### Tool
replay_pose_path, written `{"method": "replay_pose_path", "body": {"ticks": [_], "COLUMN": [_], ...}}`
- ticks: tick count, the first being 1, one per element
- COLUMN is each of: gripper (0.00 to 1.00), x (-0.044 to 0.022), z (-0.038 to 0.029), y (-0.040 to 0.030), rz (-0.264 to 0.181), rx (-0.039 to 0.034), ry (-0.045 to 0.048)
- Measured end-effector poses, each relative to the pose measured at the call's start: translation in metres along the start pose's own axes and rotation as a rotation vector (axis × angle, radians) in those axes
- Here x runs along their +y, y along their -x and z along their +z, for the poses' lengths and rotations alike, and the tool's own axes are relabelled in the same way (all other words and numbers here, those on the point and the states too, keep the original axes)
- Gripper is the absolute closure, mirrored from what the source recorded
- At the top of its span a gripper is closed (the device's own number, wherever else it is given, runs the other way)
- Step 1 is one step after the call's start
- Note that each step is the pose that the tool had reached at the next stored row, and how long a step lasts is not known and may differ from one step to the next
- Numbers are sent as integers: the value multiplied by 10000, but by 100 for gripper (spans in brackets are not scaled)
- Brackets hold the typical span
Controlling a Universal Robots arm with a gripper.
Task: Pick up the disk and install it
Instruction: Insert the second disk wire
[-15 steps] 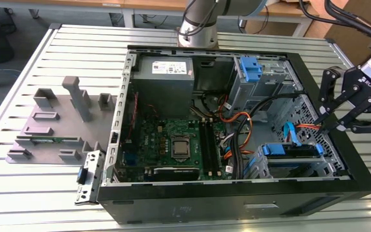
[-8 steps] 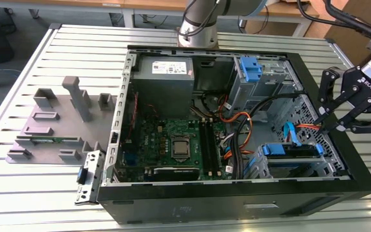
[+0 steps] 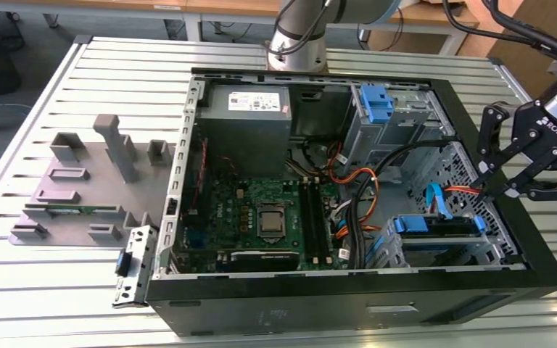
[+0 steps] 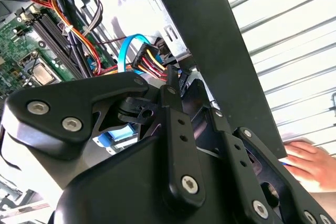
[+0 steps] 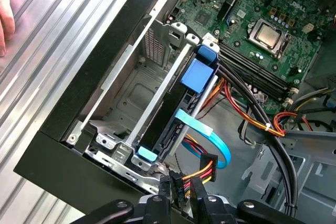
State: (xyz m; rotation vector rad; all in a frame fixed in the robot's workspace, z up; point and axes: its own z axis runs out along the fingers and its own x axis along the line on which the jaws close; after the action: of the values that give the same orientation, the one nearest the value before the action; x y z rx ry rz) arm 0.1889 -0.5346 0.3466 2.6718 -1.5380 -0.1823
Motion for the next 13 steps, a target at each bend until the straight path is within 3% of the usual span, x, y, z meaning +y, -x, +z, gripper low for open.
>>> {"method": "replay_pose_path", "body": {"ticks": [13], "gripper": [71], "x": [0], "z": [-4], "y": [1], "rz": [-35], "rx": [24], "ry": [15]}}
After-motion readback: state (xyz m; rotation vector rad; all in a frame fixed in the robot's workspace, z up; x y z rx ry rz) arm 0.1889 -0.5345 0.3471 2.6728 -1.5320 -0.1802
